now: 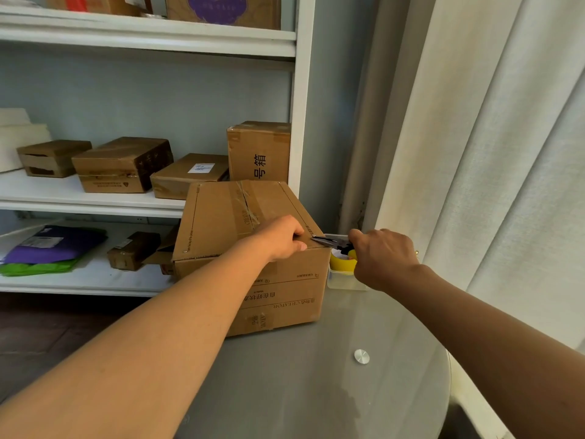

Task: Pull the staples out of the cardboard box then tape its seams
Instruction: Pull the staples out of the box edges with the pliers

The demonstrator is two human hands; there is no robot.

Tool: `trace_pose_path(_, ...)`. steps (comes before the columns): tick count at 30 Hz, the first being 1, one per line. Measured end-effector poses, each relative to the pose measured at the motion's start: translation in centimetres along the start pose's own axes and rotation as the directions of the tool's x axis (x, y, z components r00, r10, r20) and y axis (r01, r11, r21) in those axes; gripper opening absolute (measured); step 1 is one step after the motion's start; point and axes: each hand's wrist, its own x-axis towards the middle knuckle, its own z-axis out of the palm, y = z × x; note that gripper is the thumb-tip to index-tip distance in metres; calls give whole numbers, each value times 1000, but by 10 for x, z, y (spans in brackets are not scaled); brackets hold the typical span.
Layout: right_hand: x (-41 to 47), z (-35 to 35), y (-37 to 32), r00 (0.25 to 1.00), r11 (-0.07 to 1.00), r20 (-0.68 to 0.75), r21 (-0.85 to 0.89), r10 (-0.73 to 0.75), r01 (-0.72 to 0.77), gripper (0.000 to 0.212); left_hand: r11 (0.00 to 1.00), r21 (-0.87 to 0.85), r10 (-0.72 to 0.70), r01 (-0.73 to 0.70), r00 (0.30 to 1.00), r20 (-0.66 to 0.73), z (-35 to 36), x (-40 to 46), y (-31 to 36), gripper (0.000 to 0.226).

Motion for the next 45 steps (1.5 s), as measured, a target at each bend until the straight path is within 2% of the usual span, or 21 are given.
trace_pose_path(3,1,-2,0,986,976,154,194,70,-100,29,1000,5,5,-5,1000,-3,0,-1,2,34)
trace_pose_path(7,-2,-5,2,972,953,222,271,72,-133,31,999,33,9,-9,1000,11,0,-7,6,33)
trace_pose_path(9,-9,-7,3,984,976,164,193,69,-100,34,999,46,5,-6,1000,9,0,-9,9,34)
trace_pose_path(12,-19,-6,4,1000,1000,2,-29,-1,1,39,998,58,-8,8,1000,2,1,-13,13,34)
trace_pose_path(16,-25,-7,1,1000,998,-13,-55,-10,9,36,998,56,-11,12,1000,-3,1,-17,16,34)
trace_pose_path(18,-24,-8,-1,998,1000,52,6,23,-24,34,998,57,-11,11,1000,-5,1,-18,17,34)
trace_pose_path(21,-18,-10,-3,974,966,207,219,93,-139,32,998,54,-16,16,1000,-4,1,-19,18,34)
trace_pose_path(23,-17,-10,-3,967,948,232,270,107,-170,30,999,49,-13,14,1000,-7,1,-18,18,34)
trace_pose_path(25,-21,-12,-5,977,972,182,186,108,-142,32,999,48,-12,12,1000,-5,1,-18,17,34)
trace_pose_path(28,-27,-10,-6,998,998,20,-15,66,-66,35,998,58,-11,11,1000,9,1,-16,17,34)
trace_pose_path(30,-27,-7,-7,998,998,-15,-24,54,-54,34,998,61,-10,10,1000,11,0,-16,18,33)
trace_pose_path(34,-29,3,-8,983,960,115,225,142,-165,32,998,61,-14,13,1000,7,4,-16,18,34)
trace_pose_path(37,-30,6,-11,979,936,116,293,167,-195,33,998,54,-16,16,1000,1,2,-16,17,34)
trace_pose_path(45,-30,-8,-12,996,996,-27,-19,86,-86,35,999,48,-16,16,1000,2,3,-17,15,33)
